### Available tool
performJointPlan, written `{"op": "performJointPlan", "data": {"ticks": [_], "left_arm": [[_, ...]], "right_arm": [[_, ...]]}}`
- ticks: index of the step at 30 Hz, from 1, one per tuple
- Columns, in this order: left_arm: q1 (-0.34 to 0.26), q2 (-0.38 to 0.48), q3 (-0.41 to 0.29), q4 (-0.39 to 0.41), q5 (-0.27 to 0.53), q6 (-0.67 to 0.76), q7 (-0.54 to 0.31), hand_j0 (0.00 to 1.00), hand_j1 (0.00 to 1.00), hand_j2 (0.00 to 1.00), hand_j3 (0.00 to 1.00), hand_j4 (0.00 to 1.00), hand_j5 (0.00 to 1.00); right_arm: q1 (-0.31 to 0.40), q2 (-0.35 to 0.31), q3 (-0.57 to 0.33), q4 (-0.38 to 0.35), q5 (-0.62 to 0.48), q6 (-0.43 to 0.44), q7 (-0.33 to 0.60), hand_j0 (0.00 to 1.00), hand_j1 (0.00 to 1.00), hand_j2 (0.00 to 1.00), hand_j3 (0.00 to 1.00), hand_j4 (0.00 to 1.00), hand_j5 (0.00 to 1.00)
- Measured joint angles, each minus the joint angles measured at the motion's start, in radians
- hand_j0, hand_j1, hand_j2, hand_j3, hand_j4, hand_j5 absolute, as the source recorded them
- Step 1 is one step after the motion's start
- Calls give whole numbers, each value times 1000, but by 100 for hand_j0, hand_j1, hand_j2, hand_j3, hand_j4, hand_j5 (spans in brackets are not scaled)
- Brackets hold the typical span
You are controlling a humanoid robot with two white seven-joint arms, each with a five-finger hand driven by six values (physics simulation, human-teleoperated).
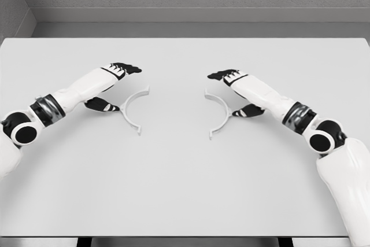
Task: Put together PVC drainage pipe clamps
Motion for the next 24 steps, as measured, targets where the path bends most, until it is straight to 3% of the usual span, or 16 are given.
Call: {"op": "performJointPlan", "data": {"ticks": [24], "left_arm": [[8, -58, 0, -8, -22, 0, 0, 100, 100, 100, 100, 100, 100]], "right_arm": [[-34, 42, 37, 21, 15, 0, 1, 100, 100, 100, 100, 100, 100]]}}
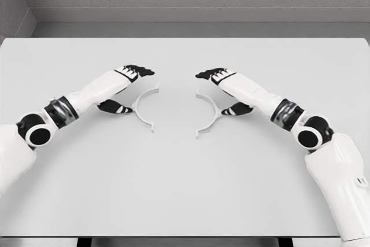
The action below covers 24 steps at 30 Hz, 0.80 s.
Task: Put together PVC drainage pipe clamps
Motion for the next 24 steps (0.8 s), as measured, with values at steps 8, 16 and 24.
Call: {"op": "performJointPlan", "data": {"ticks": [8, 16, 24], "left_arm": [[-9, 4, 7, 5, -1, 0, 0, 100, 100, 100, 100, 100, 100], [-31, -1, 4, 49, -2, 0, 0, 100, 100, 100, 100, 100, 100], [-44, -20, 1, 80, -3, 0, 0, 100, 100, 100, 100, 100, 100]], "right_arm": [[-2, 23, 15, -1, 2, 0, 18, 100, 100, 100, 100, 100, 100], [-2, 47, 26, -5, 2, 0, 33, 100, 100, 100, 100, 100, 100], [-15, 65, 41, -9, 1, 0, 39, 100, 100, 100, 100, 100, 100]]}}
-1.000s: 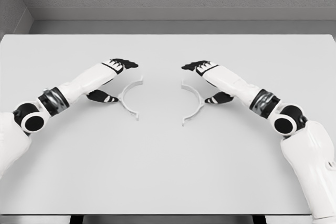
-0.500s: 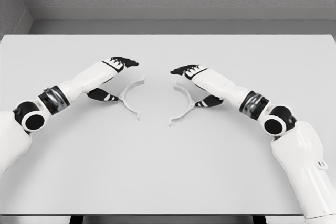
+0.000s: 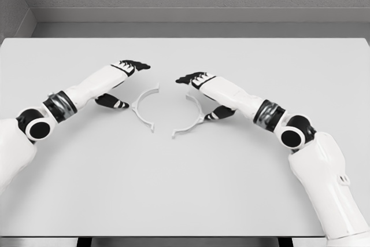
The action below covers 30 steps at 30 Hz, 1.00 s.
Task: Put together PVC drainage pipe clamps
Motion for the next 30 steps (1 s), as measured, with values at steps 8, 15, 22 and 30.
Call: {"op": "performJointPlan", "data": {"ticks": [8, 15, 22, 30], "left_arm": [[0, -14, -1, 7, -4, 0, 1, 100, 100, 100, 100, 100, 100], [2, -25, -1, 7, -13, 1, 2, 100, 100, 100, 100, 100, 100], [2, -31, -1, 5, -21, 1, 4, 100, 100, 100, 100, 100, 100], [-2, -25, 1, 7, -18, 0, 0, 100, 100, 100, 100, 100, 100]], "right_arm": [[-6, 33, 15, 8, 6, 0, 2, 100, 100, 100, 100, 100, 100], [-38, 53, 28, 43, 15, 0, 1, 100, 100, 100, 100, 100, 100], [-31, 32, 14, 46, 7, 0, 1, 100, 100, 100, 100, 100, 100], [173, -135, -260, -182, -138, -1, 3, 100, 100, 100, 100, 100, 100]]}}
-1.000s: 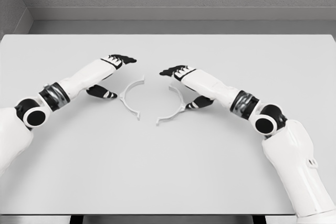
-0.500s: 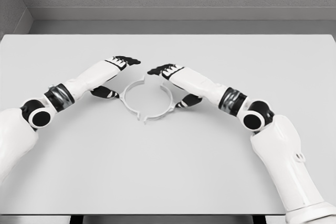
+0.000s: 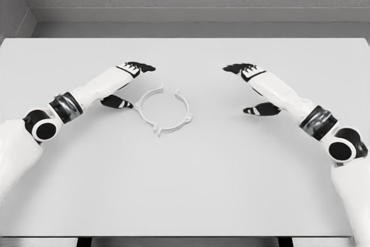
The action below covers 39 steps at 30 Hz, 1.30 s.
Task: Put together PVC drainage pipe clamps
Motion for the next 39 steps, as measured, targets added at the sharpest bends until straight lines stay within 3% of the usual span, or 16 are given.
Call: {"op": "performJointPlan", "data": {"ticks": [5, 11, 16, 19, 39], "left_arm": [[0, 3, 0, 1, 0, 0, 0, 100, 100, 100, 100, 100, 100], [-3, 3, 2, 3, 1, 0, 0, 100, 100, 100, 100, 100, 100], [-20, 1, 2, 4, 1, 0, 0, 100, 100, 100, 100, 100, 100], [-20, -2, 1, 4, 0, 0, 0, 100, 100, 100, 100, 100, 100], [-15, -22, -1, -3, -2, 0, 0, 100, 100, 100, 100, 100, 100]], "right_arm": [[54, -104, -145, -77, -148, 1, -1, 100, 100, 100, 100, 100, 100], [66, -161, -197, -62, -194, 1, 1, 100, 100, 100, 100, 100, 100], [66, -187, -203, -3, -257, 1, -1, 100, 100, 100, 100, 100, 100], [129, -194, -202, -27, -287, 1, 1, 100, 100, 100, 100, 100, 100], [120, -197, -159, -46, -308, 1, 2, 100, 100, 100, 100, 100, 100]]}}
